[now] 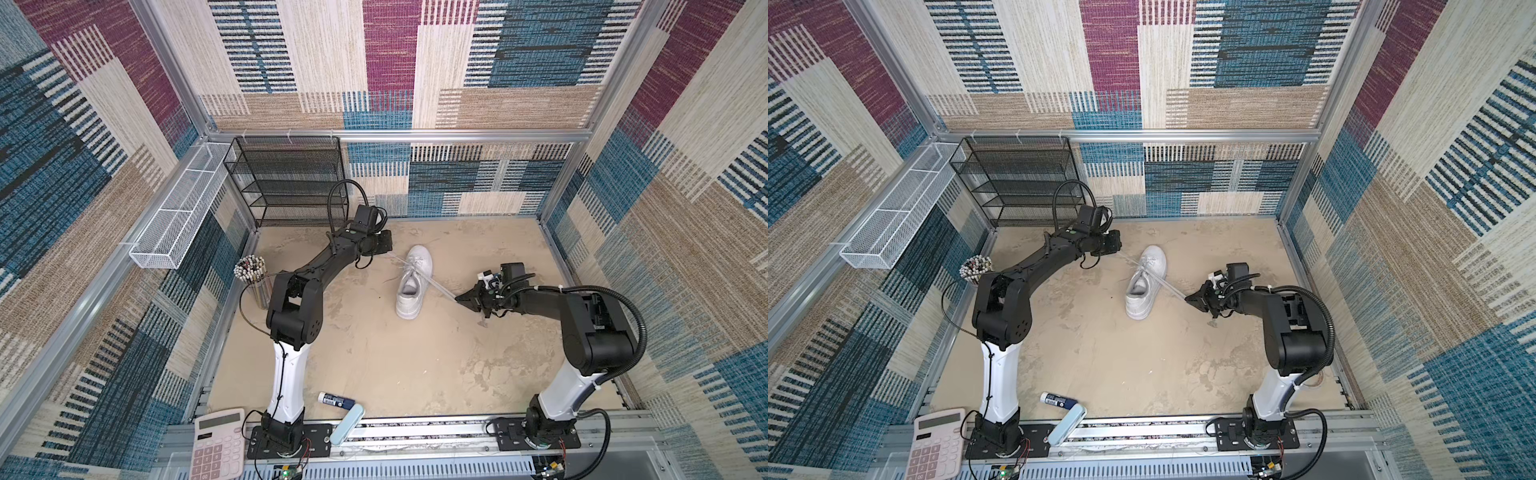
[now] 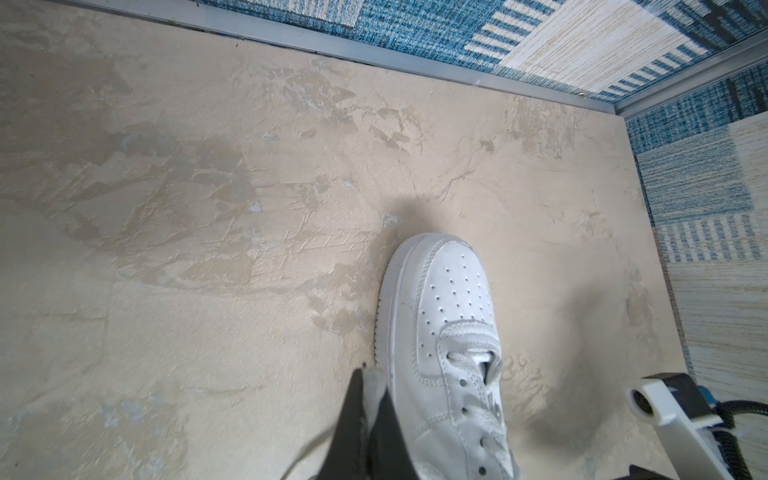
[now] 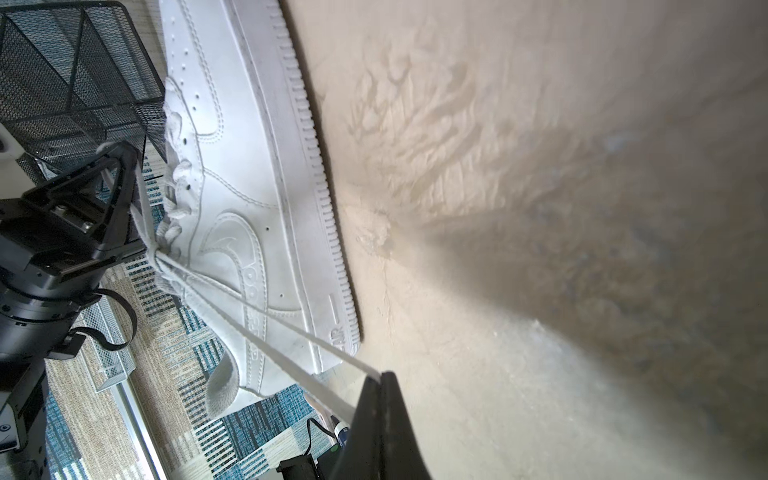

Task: Tie the shoes

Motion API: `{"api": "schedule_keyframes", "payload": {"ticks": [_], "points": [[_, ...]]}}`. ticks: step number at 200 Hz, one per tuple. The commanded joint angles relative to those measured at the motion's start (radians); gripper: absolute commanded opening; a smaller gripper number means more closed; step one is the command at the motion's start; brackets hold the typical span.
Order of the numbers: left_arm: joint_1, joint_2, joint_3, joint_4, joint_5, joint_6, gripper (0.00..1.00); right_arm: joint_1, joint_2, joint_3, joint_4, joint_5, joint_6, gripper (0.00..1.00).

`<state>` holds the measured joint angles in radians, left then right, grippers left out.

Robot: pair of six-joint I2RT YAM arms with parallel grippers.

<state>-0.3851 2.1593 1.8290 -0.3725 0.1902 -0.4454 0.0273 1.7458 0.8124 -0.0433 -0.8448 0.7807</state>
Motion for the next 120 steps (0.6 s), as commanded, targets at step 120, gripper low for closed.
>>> {"api": "schedule_keyframes", "payload": {"ticks": [120], "points": [[0.011,-0.046,-0.072,0.075,-0.086,-0.009,0.0,-0.017,-0.007,-0.008,-0.034,0.029,-0.014,0.0]]}}
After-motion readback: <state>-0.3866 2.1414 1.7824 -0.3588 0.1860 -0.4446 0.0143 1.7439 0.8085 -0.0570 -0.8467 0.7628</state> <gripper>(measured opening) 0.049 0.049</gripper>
